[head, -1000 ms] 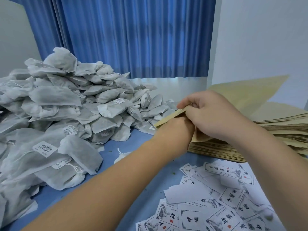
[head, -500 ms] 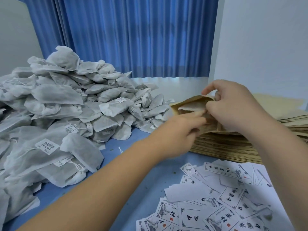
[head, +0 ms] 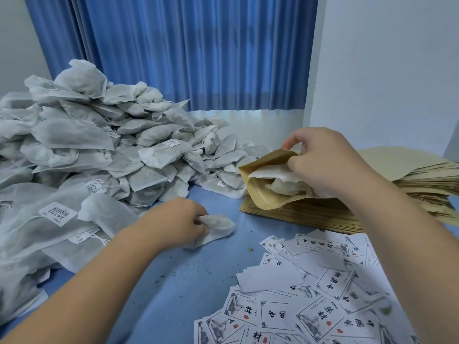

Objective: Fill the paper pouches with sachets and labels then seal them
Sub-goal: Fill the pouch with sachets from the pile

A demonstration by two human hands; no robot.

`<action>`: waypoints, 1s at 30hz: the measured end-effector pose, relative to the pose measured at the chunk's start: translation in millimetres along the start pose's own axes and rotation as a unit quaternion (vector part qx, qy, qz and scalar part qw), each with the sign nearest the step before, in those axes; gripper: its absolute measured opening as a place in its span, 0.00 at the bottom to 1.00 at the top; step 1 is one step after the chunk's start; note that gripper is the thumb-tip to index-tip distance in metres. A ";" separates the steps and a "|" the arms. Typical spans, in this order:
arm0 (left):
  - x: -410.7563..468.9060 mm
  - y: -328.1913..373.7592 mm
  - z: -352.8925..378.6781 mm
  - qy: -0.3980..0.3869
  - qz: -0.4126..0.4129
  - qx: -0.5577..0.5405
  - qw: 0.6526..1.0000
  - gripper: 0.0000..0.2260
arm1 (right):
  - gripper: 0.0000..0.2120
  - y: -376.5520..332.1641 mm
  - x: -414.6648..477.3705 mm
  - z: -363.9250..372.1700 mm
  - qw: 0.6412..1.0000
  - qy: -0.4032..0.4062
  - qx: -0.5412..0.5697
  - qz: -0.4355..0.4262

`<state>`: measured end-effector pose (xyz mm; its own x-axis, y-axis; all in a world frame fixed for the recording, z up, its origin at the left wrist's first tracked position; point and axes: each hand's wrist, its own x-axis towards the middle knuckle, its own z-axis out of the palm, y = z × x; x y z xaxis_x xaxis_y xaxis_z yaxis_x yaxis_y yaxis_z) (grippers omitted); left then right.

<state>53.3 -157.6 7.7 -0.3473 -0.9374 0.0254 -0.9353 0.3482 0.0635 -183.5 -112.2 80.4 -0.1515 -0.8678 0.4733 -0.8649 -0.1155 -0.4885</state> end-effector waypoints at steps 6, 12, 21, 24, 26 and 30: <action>-3.6 2.5 -11.0 0.336 0.194 -0.075 0.919 0.13 | 0.14 -1.7 -0.9 -10.1 0.992 -0.014 0.126 0.003; -12.9 43.7 -29.0 0.437 0.263 -0.137 0.849 0.14 | 0.14 -5.4 -3.5 -14.5 0.990 -0.015 0.136 -0.022; 16.8 115.2 -32.0 0.358 0.193 0.002 0.914 0.08 | 0.16 -6.5 -3.9 -24.0 0.984 -0.050 0.164 -0.056; 19.3 129.8 -31.5 0.301 0.180 0.008 0.936 0.04 | 0.17 -2.9 -4.0 -23.9 0.980 -0.090 0.165 -0.061; 18.5 137.8 -32.0 0.262 0.186 0.005 0.947 0.14 | 0.18 -0.4 -4.9 -23.3 0.977 -0.108 0.174 -0.064; 31.8 145.3 -35.5 0.224 0.185 -0.027 0.957 0.14 | 0.17 3.8 -4.2 -26.9 0.979 -0.092 0.165 -0.076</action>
<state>-91.2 -136.7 53.2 -0.5790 -0.6595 0.4794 -0.7449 0.6669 0.0178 -198.9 -96.0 96.2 0.0819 -0.8976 0.4332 -0.6648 -0.3730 -0.6472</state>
